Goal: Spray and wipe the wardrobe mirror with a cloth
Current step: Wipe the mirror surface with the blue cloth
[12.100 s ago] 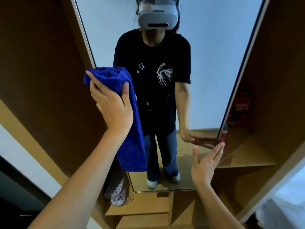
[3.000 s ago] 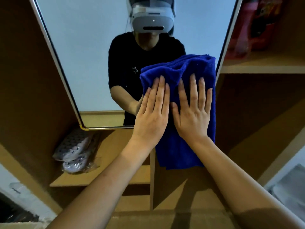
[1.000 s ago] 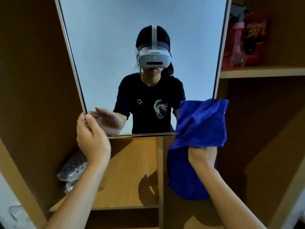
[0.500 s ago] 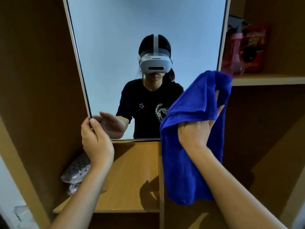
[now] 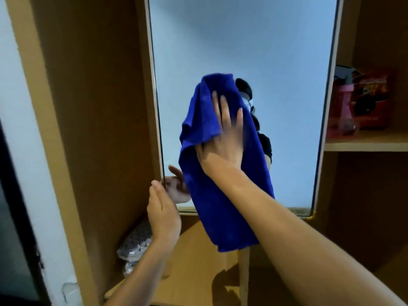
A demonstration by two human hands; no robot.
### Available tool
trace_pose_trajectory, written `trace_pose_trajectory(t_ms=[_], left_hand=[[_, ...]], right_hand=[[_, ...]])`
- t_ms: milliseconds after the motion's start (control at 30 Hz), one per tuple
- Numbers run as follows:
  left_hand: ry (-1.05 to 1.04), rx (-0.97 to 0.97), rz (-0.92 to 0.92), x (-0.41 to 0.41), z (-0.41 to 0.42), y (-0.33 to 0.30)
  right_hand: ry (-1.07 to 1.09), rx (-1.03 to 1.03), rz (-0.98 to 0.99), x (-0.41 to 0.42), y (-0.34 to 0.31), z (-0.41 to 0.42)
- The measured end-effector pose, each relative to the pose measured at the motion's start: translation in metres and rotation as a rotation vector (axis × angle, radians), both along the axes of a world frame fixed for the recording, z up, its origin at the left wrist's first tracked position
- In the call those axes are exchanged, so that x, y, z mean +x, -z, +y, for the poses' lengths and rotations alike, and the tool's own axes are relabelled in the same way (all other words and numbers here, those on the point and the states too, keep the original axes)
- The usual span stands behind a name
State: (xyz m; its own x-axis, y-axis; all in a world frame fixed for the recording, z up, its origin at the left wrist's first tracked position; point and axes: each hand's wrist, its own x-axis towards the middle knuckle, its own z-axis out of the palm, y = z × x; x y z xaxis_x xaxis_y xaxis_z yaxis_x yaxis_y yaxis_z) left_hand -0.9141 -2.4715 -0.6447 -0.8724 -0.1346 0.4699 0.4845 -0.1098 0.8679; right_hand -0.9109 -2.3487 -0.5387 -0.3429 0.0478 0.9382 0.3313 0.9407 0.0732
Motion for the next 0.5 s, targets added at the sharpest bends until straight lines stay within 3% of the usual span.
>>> trace_pose_trajectory(t_ms=[100, 367, 500], left_hand=[[0.007, 0.019, -0.036, -0.004, -0.001, 0.0], [-0.005, -0.053, -0.067, 0.001, -0.005, -0.011], [0.002, -0.127, -0.057, -0.006, -0.009, -0.019]], right_hand=[[-0.008, 0.042, 0.013, -0.012, -0.018, -0.016], [-0.155, 0.349, -0.113, -0.018, 0.075, -0.014], [-0.208, 0.383, -0.088, -0.013, 0.046, 0.004]])
